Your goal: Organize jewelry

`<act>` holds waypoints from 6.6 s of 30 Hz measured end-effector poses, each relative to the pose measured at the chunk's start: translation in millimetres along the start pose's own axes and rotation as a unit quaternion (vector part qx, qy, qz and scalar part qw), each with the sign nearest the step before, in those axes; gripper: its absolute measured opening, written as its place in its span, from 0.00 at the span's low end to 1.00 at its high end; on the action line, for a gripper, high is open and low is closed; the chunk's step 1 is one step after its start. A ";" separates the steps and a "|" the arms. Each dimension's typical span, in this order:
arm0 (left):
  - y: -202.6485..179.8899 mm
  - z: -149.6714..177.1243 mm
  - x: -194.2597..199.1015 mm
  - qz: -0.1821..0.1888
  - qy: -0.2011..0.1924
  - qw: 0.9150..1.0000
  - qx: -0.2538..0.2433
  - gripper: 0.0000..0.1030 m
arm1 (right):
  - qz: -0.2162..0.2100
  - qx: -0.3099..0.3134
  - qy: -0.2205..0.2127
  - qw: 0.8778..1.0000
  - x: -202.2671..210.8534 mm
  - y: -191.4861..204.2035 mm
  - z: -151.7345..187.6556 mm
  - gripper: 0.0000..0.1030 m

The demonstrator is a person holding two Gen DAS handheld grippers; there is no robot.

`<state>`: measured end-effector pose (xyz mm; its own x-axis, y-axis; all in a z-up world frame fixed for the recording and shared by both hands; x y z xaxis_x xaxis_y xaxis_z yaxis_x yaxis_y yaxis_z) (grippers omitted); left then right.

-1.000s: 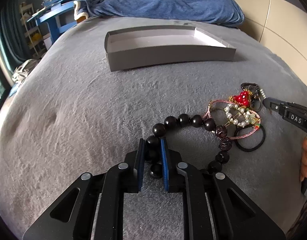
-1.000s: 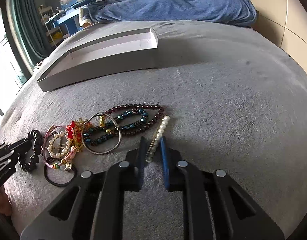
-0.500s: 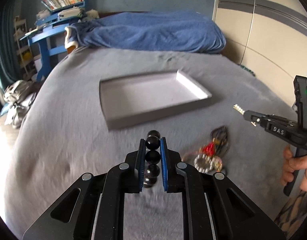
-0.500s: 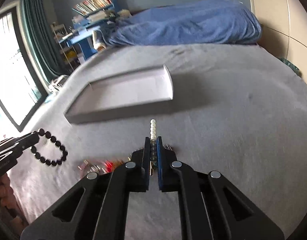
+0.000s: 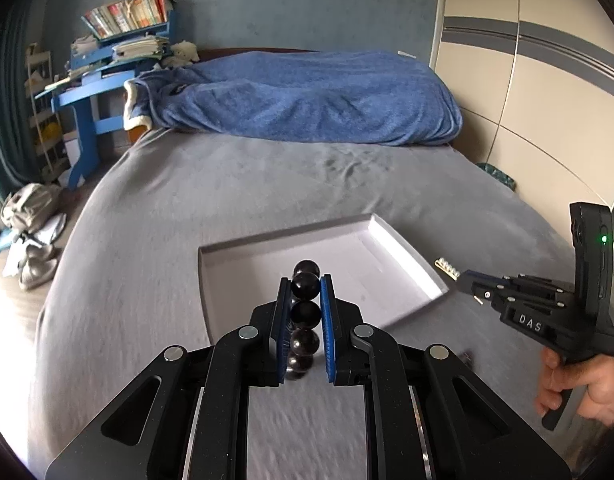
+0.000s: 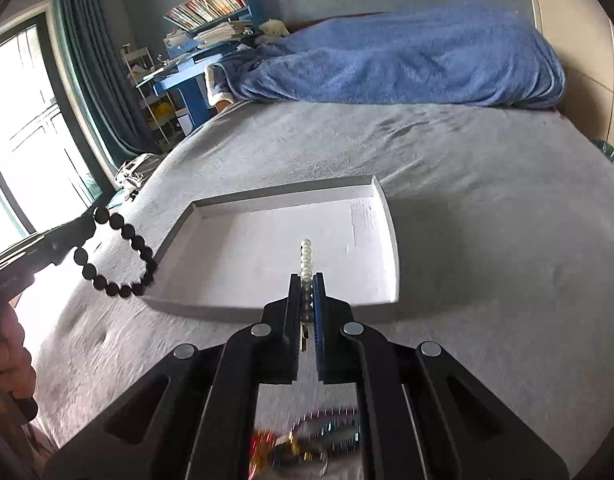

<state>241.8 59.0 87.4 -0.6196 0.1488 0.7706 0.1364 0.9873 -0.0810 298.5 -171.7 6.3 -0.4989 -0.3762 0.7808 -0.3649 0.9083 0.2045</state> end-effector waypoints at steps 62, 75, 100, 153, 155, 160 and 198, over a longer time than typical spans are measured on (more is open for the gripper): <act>-54.5 113.6 10.2 0.013 0.008 1.000 -0.014 0.88 | 0.075 -0.022 -0.056 0.995 41.7 -40.1 116.7 0.85; -69.2 141.0 -36.3 0.024 0.095 0.993 -0.062 0.47 | 0.065 -0.013 -0.035 0.997 28.3 -35.0 125.0 0.85; -27.4 124.0 -18.1 0.064 0.075 0.995 -0.012 0.04 | 0.063 0.023 -0.005 0.998 10.4 -17.8 130.0 0.85; -71.2 125.5 -26.2 0.062 0.086 0.992 -0.064 0.38 | 0.066 0.069 0.042 0.995 -3.0 -5.5 134.1 0.47; -84.1 125.2 -28.4 0.070 0.087 0.991 -0.079 0.38 | 0.068 0.060 0.039 0.995 0.6 -12.0 135.1 0.47; -119.2 123.4 -46.3 0.066 0.102 0.985 -0.125 0.39 | 0.067 0.048 0.033 0.996 5.7 -20.9 136.8 0.47; -40.4 -7.6 1.9 0.089 -0.019 0.995 -0.039 0.03 | 0.017 0.063 -0.030 0.997 5.1 11.6 28.8 0.47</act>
<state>241.0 19.0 96.9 -0.6082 0.3246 0.7244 0.3050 0.9381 -0.1643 269.1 -168.3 -4.3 -0.5569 -0.3600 0.7485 -0.4421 0.8914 0.0998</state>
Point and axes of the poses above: each gripper's, at about its wrist camera, not at the fingertips, and x roughly against the way its jaws point, y to its left, z to its underside, the point moved 1 cm from there along -x, roughly the way its jaws point, and after that the axes turned 13 degrees about y, right-handed, at the moved point
